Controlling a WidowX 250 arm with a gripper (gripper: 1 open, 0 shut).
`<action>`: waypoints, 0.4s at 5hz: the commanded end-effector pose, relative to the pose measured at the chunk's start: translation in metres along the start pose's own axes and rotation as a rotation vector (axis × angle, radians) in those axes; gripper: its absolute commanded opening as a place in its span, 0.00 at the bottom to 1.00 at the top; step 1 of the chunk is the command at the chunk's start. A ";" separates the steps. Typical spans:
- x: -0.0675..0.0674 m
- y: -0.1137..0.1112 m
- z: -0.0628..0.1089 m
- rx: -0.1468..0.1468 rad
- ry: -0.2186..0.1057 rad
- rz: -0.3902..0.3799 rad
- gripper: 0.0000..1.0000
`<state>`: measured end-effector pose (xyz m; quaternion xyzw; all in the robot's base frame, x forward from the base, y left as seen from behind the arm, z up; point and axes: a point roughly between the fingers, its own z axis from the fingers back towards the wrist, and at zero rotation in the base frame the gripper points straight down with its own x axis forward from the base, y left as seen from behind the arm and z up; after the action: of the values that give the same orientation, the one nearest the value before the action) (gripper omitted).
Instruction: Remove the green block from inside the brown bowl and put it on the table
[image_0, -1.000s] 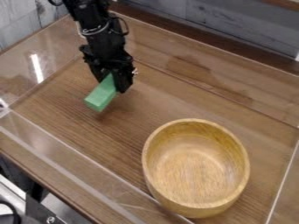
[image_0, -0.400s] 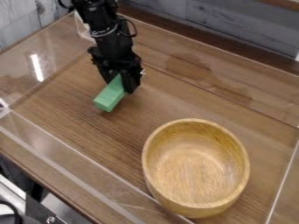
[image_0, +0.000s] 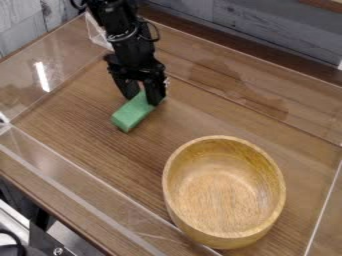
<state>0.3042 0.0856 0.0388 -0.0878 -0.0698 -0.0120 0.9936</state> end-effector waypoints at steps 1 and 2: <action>0.013 -0.003 0.012 0.012 -0.036 -0.015 1.00; 0.014 -0.006 0.008 0.000 -0.026 -0.009 1.00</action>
<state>0.3058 0.0784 0.0343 -0.0976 -0.0551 -0.0102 0.9937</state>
